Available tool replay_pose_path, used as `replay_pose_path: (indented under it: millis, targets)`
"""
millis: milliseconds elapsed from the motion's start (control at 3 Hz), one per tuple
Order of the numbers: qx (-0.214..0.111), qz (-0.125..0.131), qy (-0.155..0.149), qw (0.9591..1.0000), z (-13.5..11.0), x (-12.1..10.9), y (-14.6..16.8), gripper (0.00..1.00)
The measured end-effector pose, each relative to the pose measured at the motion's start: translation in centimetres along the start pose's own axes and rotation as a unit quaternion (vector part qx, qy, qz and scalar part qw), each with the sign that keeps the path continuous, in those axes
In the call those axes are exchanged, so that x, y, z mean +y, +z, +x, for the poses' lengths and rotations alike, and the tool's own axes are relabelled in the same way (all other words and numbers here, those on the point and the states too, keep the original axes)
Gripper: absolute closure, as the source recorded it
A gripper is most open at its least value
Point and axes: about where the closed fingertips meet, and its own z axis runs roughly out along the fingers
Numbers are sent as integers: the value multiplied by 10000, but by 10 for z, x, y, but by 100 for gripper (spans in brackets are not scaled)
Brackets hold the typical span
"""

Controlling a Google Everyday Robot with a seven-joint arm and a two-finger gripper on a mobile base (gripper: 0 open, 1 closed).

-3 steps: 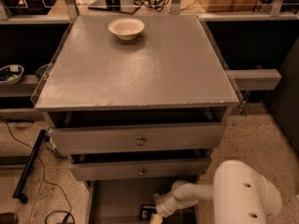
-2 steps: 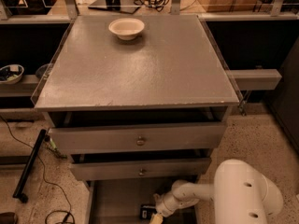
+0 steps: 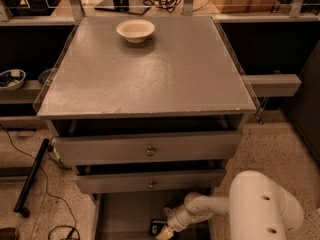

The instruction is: Pick rxbar blueberry from bottom drawer and place on counter

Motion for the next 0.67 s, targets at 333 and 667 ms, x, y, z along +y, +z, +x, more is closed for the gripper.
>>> replay_pose_path:
  millis: [333, 667]
  targets:
    - [0, 0, 0, 10000, 0, 0, 0, 66]
    - [0, 0, 0, 10000, 0, 0, 0, 89]
